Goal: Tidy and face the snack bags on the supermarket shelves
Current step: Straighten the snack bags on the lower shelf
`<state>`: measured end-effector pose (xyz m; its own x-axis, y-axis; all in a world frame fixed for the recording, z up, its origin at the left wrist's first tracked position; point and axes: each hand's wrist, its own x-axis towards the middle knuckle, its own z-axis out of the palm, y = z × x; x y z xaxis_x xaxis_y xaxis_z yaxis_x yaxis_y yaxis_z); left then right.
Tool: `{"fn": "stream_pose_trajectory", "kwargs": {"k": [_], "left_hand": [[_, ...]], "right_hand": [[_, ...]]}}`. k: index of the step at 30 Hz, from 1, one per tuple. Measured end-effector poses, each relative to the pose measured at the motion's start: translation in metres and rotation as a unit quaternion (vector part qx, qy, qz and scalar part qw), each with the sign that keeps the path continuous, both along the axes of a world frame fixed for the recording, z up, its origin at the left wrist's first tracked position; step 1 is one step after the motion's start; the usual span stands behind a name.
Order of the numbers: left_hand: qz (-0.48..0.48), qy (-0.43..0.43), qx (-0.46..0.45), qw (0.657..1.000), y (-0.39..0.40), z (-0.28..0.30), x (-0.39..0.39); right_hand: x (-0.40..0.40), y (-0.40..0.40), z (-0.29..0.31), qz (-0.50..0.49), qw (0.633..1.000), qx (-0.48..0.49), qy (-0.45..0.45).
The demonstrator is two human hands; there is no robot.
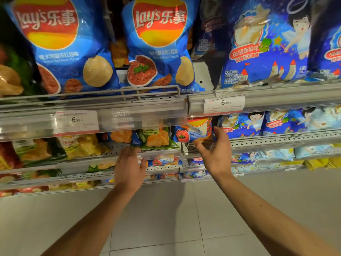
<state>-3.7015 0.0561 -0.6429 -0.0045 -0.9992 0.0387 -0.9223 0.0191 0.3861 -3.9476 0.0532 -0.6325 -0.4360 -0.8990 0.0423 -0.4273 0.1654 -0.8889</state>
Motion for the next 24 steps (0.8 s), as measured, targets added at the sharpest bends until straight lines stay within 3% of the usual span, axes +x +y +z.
{"fn": "stream_pose_trajectory", "kwargs": {"k": [5,12,18,24], "left_hand": [[0.008,0.099,0.010,0.995,-0.001,0.004,0.020],[0.075,0.234,-0.020,0.969,-0.019,0.013,0.070],[0.099,0.300,-0.039,0.948,-0.061,0.020,0.088],[0.038,0.402,0.053,0.913,-0.088,0.010,0.096]], "right_hand": [[0.044,0.031,-0.003,-0.071,0.997,-0.018,0.025],[0.114,0.029,-0.001,-0.056,0.998,0.038,-0.008],[0.137,0.005,0.011,-0.011,0.998,0.060,-0.005],[0.141,-0.035,0.013,0.050,0.994,0.092,-0.016]]}}
